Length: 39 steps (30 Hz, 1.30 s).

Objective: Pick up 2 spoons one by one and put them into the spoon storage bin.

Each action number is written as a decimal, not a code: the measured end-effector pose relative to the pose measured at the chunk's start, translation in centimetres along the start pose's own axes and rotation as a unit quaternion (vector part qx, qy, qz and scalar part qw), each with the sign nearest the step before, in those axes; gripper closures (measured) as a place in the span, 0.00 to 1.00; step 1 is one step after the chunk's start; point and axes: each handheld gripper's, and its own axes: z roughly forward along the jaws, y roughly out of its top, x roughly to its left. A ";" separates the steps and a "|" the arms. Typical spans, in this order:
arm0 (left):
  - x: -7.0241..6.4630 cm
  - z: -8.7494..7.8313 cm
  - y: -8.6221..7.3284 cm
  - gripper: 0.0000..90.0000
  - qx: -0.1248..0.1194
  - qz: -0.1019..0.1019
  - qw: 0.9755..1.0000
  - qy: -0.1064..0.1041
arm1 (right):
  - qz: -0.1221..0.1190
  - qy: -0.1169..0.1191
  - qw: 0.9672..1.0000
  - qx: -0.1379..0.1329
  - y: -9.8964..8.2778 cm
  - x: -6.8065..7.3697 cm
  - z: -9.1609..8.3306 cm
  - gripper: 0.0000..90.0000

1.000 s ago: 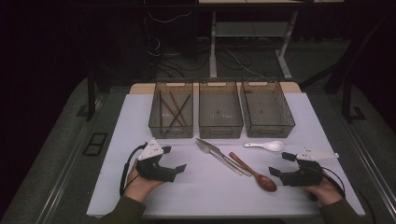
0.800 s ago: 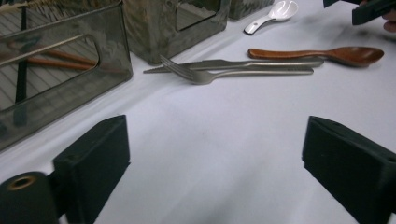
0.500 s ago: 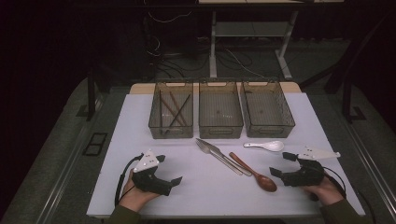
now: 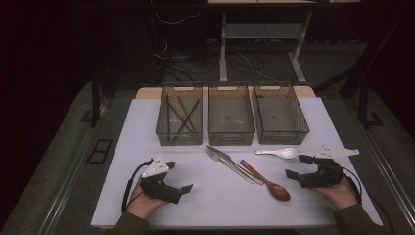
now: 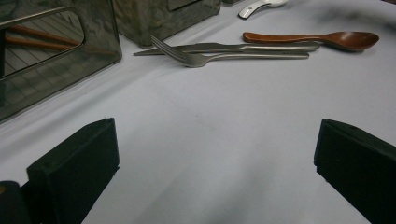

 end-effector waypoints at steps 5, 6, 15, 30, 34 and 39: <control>0.1 0.0 0.1 0.00 -0.004 0.000 1.000 0.001 | -0.009 -0.001 1.000 -0.006 0.6 -0.2 0.4 0.20; 0.1 0.0 0.1 0.00 -0.004 -0.003 1.000 0.001 | -0.007 -0.002 1.000 -0.007 0.7 -0.3 0.4 0.21; 0.0 -0.2 0.1 0.00 -0.004 -0.001 1.000 0.000 | -0.007 -0.008 1.000 -0.009 2.5 -1.3 0.8 0.27; 0.0 -0.3 -0.1 0.00 -0.005 -0.003 1.000 0.003 | 0.000 -0.025 1.000 0.012 5.3 -3.6 3.1 0.39; 0.0 -0.4 -0.1 0.00 -0.005 -0.004 1.000 0.005 | 0.005 -0.027 0.999 0.031 5.1 -4.2 3.7 0.41; 0.0 -0.6 -0.2 0.00 -0.005 -0.002 1.000 0.005 | 0.010 -0.035 0.998 0.046 4.5 -5.1 4.1 0.43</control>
